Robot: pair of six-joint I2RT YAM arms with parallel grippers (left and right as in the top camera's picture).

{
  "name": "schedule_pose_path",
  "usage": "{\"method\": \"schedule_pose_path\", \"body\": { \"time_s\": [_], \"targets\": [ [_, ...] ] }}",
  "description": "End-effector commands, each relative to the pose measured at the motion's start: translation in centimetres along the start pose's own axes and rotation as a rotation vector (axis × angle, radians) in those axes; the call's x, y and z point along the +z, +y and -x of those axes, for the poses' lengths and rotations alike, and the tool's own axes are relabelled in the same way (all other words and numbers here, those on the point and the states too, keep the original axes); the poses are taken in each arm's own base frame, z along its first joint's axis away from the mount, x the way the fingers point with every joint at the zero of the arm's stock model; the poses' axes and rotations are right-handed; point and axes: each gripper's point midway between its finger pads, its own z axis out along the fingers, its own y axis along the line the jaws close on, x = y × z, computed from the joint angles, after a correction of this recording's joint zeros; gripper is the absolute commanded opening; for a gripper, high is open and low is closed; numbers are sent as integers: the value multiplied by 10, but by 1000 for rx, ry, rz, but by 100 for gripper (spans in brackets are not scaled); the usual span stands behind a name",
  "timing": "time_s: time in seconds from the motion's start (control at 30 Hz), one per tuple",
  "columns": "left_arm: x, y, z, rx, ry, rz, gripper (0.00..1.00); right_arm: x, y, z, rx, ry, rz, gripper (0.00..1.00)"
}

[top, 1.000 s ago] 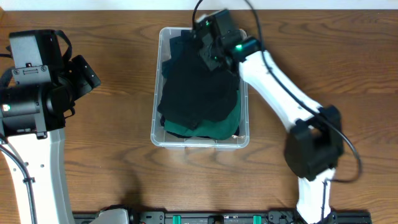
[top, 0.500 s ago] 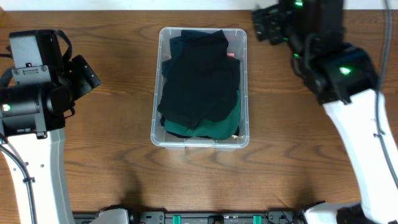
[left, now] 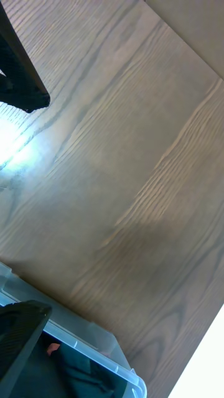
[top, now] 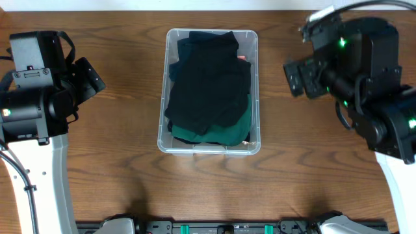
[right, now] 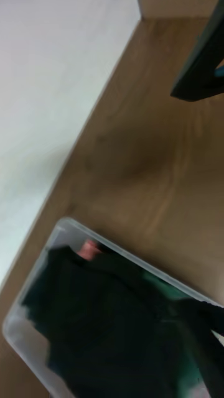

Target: Pack container

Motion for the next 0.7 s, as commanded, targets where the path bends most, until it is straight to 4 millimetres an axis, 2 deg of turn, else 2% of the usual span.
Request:
{"method": "schedule_pose_path", "body": {
  "time_s": [0.0,0.07,0.13,0.37,0.67],
  "targets": [
    [1,3,2,14,-3,14,98,-2,11,-8,-11,33,49,99],
    [1,3,2,14,-3,14,98,-2,8,-9,-10,36,34,99],
    [1,3,2,14,-4,14,98,-1,-3,-7,12,28,-8,99],
    [1,3,2,14,-4,14,98,-10,-41,5,209,-73,-15,99],
    [1,3,2,14,-3,14,98,-38,-75,-18,285,-68,-99,99]
  ]
}}
